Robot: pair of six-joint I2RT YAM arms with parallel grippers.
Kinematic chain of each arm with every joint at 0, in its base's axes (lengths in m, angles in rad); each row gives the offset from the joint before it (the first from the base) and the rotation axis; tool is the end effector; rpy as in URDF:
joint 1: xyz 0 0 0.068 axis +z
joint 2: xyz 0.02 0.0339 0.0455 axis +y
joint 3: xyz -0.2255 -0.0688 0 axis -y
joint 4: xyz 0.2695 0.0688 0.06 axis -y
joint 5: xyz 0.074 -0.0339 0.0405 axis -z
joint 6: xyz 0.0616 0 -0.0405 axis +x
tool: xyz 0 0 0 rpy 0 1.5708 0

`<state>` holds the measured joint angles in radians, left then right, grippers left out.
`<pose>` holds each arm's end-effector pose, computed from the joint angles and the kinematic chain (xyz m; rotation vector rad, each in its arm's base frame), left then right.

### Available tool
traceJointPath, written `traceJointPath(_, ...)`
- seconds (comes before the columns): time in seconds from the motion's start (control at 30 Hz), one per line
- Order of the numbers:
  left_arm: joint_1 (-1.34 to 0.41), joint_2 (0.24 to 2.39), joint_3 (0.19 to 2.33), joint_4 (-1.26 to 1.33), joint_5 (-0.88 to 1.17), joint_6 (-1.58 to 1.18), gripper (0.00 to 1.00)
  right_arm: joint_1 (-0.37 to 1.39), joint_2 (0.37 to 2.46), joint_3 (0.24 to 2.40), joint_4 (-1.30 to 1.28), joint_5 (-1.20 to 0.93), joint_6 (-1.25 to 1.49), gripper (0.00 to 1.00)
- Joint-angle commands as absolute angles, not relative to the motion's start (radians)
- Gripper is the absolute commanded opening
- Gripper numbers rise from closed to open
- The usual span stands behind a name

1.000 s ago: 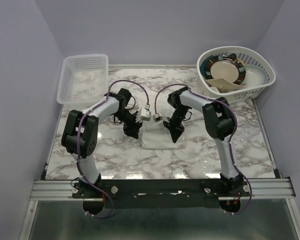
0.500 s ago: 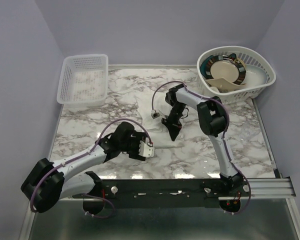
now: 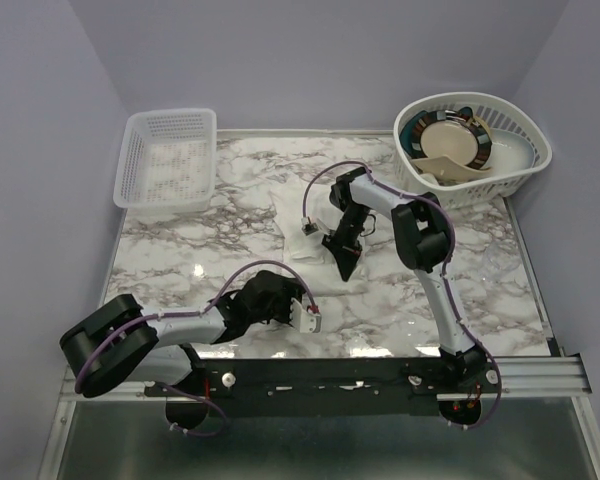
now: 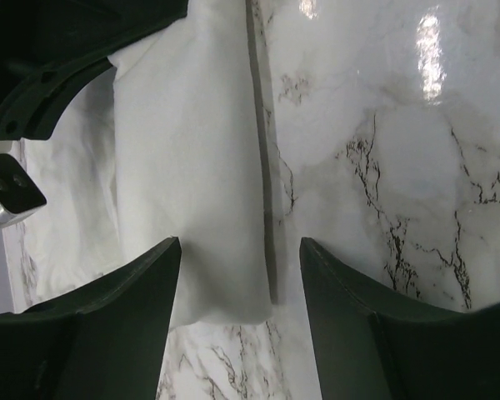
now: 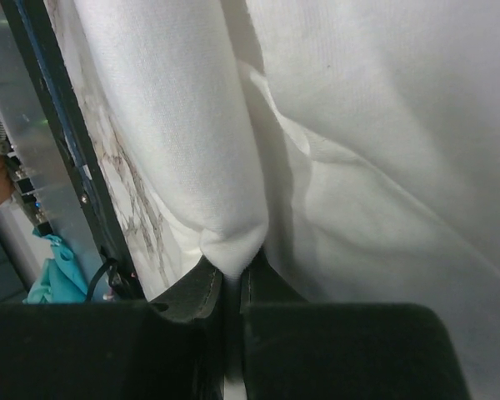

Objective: Roll the t-shirts
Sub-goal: Roll the T-shirt to the center of the board.

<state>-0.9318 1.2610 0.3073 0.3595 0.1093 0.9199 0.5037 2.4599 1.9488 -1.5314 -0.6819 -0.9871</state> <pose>0.1546 -0.2193 0.0675 1.7661 1.2499 -0.1251 0.3352 0.2291 0.0676 1.6335 -2.1032 -1.0667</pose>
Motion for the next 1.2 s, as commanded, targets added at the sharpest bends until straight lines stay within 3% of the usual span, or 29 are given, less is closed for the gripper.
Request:
traceJointPath(0.0, -0.937, 1.293, 0.29, 0.37, 0.038, 0.966, 0.64, 0.502, 2.523, 1.965, -1.526, -0.606, -1.022, 0.13)
traceJointPath(0.27, -0.937, 1.362, 0.357, 0.215, 0.063, 0.951, 0.38, 0.5, 2.52, 1.962, -1.526, -0.604, -1.026, 0.15)
traceJointPath(0.33, -0.931, 1.4, 0.396, 0.16, 0.071, 0.942, 0.26, 0.5, 2.517, 1.962, -1.525, -0.604, -1.026, 0.2)
traceJointPath(0.4, -0.91, 1.449, 0.449, 0.092, 0.093, 0.922, 0.19, 0.5, 2.511, 1.95, -1.523, -0.604, -1.031, 0.29)
traceJointPath(0.43, -0.899, 1.459, 0.46, 0.084, 0.097, 0.917, 0.1, 0.497, 2.5, 1.941, -1.5, -0.604, -1.019, 0.34)
traceJointPath(0.47, -0.885, 1.463, 0.48, 0.063, 0.129, 0.922, 0.07, 0.495, 2.476, 1.931, -1.484, -0.603, -1.014, 0.57)
traceJointPath(0.53, -0.855, 1.463, 0.5, 0.034, 0.159, 0.933, 0.0, 0.479, 2.425, 1.908, -1.435, -0.607, -1.006, 0.74)
traceJointPath(0.57, -0.845, 1.46, 0.523, 0.002, 0.193, 0.934, 0.0, 0.471, 2.366, 1.907, -1.419, -0.612, -1.0, 0.82)
traceJointPath(0.73, -0.756, 1.447, 0.63, -0.199, 0.388, 0.98, 0.0, 0.411, 2.165, 1.856, -1.326, -0.635, -0.963, 0.86)
traceJointPath(0.77, -0.732, 1.445, 0.664, -0.243, 0.414, 0.977, 0.0, 0.405, 2.12, 1.771, -1.29, -0.634, -0.956, 0.99)
traceJointPath(1.03, -0.618, 1.566, 0.966, -0.613, 0.667, 1.02, 0.0, 0.403, 1.405, 0.983, -0.562, -0.54, -0.884, 1.0)
traceJointPath(1.17, -0.604, 1.653, 1.083, -0.736, 0.77, 1.009, 0.0, 0.478, 1.305, 0.801, -0.312, -0.471, -0.89, 1.0)
